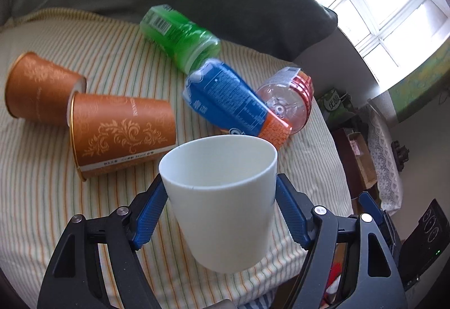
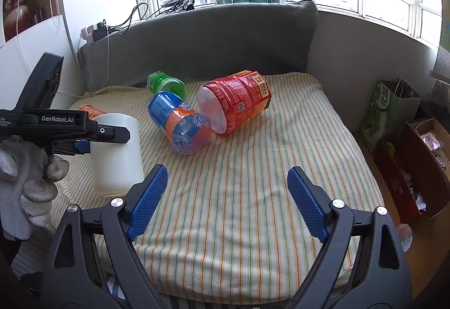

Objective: Flip cup upright
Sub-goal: 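Close the left gripper on the white cup while the right gripper releases it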

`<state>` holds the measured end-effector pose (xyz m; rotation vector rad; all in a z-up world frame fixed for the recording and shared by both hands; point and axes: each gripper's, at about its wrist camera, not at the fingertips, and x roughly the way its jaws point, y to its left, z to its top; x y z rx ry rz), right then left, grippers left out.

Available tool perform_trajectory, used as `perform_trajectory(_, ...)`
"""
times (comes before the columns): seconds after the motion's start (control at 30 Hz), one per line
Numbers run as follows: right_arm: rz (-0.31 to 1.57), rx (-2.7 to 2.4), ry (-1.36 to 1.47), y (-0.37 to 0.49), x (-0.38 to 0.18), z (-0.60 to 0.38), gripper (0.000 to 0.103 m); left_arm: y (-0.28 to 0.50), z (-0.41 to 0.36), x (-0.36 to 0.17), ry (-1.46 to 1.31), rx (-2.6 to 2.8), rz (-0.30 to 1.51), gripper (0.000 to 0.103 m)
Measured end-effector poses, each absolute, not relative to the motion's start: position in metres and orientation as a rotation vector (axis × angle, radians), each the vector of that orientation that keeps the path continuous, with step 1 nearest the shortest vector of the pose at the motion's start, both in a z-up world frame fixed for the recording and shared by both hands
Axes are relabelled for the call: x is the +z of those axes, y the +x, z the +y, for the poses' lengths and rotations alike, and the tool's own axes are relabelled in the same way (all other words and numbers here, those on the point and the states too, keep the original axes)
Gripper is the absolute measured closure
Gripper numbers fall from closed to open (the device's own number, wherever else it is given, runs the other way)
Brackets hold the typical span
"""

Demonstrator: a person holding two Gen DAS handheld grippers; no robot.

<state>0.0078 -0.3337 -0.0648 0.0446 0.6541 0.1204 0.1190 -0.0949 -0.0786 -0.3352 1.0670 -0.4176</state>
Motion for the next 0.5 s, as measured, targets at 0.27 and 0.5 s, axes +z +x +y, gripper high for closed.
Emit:
perform_trajectory(0.27,0.651,0.119,0.051,0.008,-0.065,-0.335,0.014,0.114,-0.119,-0.072,-0.198,-0.402,0.983,0.027)
perform_trajectory(0.5,0.652,0.115,0.053,0.007,-0.065,-0.336,0.014,0.103,-0.132,-0.071,-0.122,-0.393,0.926,0.027)
